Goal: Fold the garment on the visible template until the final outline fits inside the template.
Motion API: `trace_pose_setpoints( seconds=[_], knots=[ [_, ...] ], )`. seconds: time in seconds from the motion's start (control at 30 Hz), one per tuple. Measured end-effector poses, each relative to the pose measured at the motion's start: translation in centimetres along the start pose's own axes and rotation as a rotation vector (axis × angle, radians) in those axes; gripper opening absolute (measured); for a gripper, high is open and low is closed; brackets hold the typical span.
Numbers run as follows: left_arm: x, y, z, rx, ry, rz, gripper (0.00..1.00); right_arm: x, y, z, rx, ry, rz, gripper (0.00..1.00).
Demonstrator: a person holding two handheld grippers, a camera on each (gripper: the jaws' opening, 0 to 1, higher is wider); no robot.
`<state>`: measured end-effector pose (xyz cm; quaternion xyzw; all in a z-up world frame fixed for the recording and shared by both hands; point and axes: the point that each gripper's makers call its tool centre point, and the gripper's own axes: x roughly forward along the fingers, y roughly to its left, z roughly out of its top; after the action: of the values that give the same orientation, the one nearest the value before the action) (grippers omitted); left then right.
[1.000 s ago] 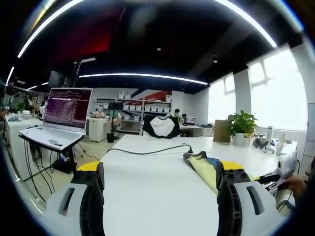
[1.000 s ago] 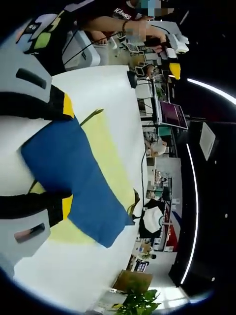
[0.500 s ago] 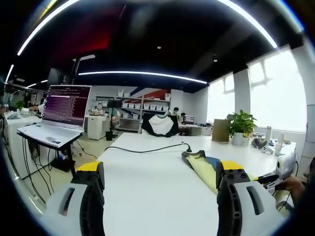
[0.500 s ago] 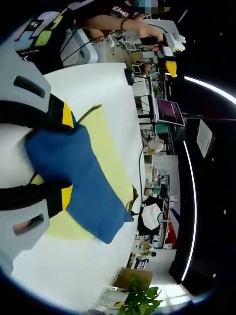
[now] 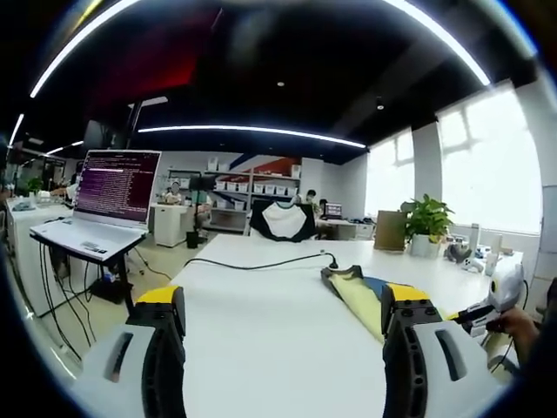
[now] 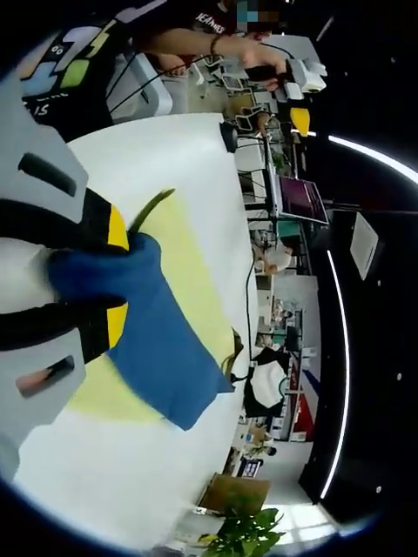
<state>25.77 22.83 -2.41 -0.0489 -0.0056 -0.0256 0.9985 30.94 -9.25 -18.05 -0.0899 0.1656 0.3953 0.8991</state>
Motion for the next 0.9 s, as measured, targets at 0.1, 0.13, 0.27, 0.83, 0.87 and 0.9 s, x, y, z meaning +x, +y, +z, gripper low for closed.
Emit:
trace_pose_setpoints(
  seconds=[0.1,0.13,0.27,0.83,0.87,0.9],
  knots=[
    [0.1,-0.1,-0.1,0.000,0.004,-0.006,0.98,0.0,0.6,0.3,0.033,-0.009,0.032,0.07],
    [0.2,-0.2,-0.1,0.001,0.007,-0.009,0.98,-0.1,1.3,0.6,0.063,-0.019,0.074,0.05],
    [0.2,-0.3,-0.1,0.004,0.006,-0.016,0.98,0.2,0.4,0.5,0.053,-0.004,0.053,0.05],
    [1.3,-3.6,-1.9,0.072,0.059,-0.120,0.97,-0.6,0.1,2.1,0.139,-0.081,0.095,0.05],
    [1.2,-3.7,-2.0,0.074,0.061,-0.125,0.97,-0.7,0.1,2.1,0.139,-0.085,0.090,0.04],
    [1.2,-3.8,-2.0,0.074,0.062,-0.127,0.97,-0.8,0.0,2.2,0.141,-0.087,0.087,0.03]
  ],
)
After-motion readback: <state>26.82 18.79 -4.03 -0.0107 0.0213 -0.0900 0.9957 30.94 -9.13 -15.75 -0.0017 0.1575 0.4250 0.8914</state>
